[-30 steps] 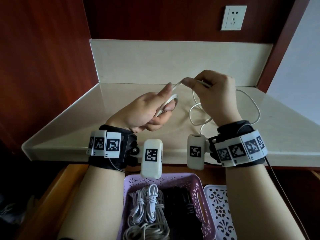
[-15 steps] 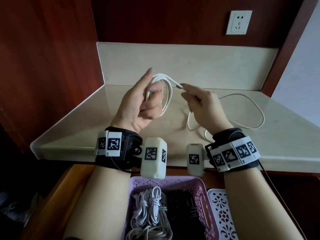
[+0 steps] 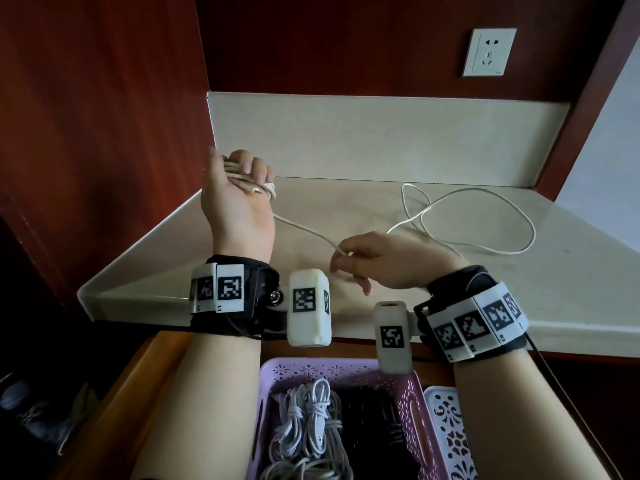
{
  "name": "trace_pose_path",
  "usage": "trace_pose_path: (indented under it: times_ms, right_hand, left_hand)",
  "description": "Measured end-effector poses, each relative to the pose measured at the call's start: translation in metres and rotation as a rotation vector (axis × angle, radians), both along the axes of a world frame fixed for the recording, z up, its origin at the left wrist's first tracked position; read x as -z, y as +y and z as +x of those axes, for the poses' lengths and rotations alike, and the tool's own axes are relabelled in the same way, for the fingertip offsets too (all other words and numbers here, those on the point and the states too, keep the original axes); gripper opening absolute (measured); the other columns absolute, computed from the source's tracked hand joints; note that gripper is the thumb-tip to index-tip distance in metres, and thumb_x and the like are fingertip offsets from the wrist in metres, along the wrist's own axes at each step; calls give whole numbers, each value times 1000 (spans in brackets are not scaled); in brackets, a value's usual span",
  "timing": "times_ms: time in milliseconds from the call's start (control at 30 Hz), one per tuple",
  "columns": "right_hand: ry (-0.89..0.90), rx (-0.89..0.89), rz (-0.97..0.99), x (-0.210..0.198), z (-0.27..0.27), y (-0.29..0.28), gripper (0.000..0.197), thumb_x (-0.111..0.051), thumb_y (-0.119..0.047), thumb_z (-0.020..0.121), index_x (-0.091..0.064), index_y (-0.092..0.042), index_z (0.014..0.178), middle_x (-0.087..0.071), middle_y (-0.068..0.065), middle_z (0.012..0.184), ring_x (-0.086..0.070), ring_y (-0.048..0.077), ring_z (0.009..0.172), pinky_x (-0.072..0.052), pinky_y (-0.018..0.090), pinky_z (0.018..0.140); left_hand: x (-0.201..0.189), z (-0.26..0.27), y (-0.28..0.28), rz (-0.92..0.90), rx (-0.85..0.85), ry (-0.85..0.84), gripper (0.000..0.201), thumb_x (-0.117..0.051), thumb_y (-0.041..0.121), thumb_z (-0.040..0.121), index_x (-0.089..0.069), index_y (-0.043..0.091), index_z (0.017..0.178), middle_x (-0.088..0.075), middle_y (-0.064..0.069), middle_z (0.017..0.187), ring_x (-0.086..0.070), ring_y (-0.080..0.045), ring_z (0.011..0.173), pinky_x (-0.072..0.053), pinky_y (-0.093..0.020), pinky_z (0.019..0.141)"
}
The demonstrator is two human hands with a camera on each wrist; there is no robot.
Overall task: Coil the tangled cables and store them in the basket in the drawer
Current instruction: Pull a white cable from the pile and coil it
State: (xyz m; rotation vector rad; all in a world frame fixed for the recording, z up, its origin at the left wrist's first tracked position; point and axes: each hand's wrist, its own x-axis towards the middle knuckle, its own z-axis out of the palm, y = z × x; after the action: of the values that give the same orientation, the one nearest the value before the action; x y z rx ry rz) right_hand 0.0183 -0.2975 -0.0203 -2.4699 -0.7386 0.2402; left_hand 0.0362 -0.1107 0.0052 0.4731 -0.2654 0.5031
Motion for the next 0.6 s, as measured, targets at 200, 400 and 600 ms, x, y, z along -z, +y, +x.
trace_pose_path:
  times_ms: [200,400,600]
  right_hand:
    - [-170,137,127,-16,-3,-22,13,-56,-26,93,-64,-20,84,-56,-1,53,-45,5,45,-38,21,53]
    - [-517,252,402,-30,-13,-28,14,-65,-26,87,-66,-16,78,-40,-5,50,-34,7,46,-27,15,47]
    - [-773,285,497,-31,-13,-15,19,-70,-35,80,-73,-17,79,-59,-8,64,-47,6,57,-45,35,55]
  left_hand:
    - [7,11,3,217,-237,170,30,-31,20,105,-30,14,75,-44,5,48,-38,-11,39,-35,-22,46]
    - [15,16,-4,632,-393,288,32,-33,13,102,-29,16,71,-48,-1,47,-38,-14,34,-22,-17,41]
    - [30,15,-30,1313,-388,287,42,-30,11,102,-48,-5,68,-47,3,40,-44,-3,31,-35,-14,38]
